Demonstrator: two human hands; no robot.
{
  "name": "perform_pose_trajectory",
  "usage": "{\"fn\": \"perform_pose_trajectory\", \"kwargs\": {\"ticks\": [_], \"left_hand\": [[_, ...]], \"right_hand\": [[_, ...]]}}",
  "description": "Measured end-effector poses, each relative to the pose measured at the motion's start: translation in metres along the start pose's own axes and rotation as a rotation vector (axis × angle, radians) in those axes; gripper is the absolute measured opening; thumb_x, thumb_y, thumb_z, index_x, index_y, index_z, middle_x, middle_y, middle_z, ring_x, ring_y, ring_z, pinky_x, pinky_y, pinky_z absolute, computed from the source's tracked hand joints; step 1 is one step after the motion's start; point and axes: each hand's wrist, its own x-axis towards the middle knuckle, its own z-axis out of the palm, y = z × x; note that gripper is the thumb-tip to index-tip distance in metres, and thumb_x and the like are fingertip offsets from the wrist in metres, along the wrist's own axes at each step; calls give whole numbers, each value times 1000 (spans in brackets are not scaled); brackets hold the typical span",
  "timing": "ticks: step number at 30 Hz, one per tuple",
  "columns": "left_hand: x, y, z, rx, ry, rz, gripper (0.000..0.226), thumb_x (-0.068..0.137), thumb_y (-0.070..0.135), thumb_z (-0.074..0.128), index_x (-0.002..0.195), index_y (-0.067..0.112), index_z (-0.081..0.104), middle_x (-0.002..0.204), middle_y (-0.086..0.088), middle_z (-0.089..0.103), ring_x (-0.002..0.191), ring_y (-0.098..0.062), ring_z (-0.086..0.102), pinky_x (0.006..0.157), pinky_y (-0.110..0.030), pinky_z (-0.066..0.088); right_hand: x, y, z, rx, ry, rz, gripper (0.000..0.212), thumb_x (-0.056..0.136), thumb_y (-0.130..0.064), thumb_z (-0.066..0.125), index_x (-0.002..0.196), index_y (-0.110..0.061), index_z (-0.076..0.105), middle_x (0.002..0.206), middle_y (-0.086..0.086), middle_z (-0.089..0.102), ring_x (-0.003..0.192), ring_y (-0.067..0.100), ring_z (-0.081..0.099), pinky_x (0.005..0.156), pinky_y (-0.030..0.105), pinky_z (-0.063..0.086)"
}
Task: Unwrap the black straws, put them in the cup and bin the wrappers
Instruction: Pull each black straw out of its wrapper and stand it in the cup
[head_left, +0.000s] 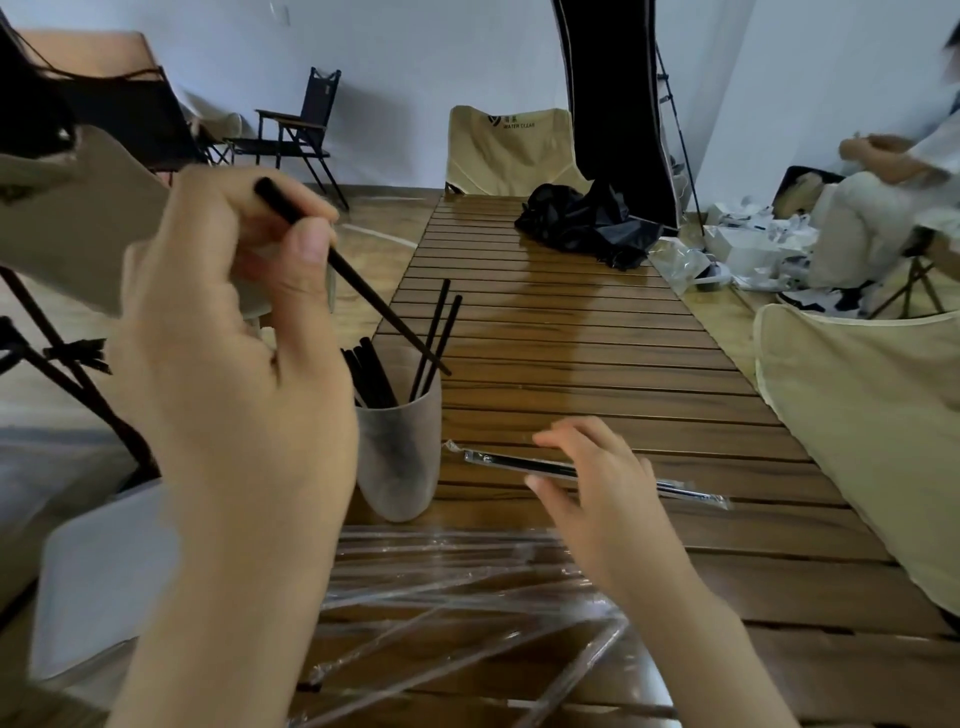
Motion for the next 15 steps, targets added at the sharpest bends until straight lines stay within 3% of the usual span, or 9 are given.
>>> {"fn": "perform_pose_trajectory", "kwargs": {"ticks": [4,9,13,15], "left_hand": [[-4,3,1,21,4,14,10,103,34,42,102,32,52,100,21,54,102,-21,56,88,-41,45],[-5,-2,-1,-2,58,32,17,104,34,41,99,24,54,102,-6,59,98,-27,56,84,-40,47],[-9,-2,1,77,85,67,29,103,31,43,95,12,64,94,1,55,88,-20,49,76,-17,34],[-11,-9,4,158,-13,18,32,101,34,46,98,11,68,94,7,57,90,-15,51,75,-18,35]], "right_hand": [[5,-28,-2,35,128,-90,33,89,-33,60,121,-30,56,119,-16,49,113,2,45,98,23,24],[8,-27,5,37,126,-85,31,89,-34,61,119,-29,58,116,-15,50,110,2,46,98,23,25],[7,-11,9,-11,75,-32,32,89,-34,60,121,-29,57,117,-15,49,111,4,46,96,24,25],[5,1,11,-47,17,15,35,89,-35,59,124,-30,54,119,-15,47,114,5,46,97,27,27]]}}
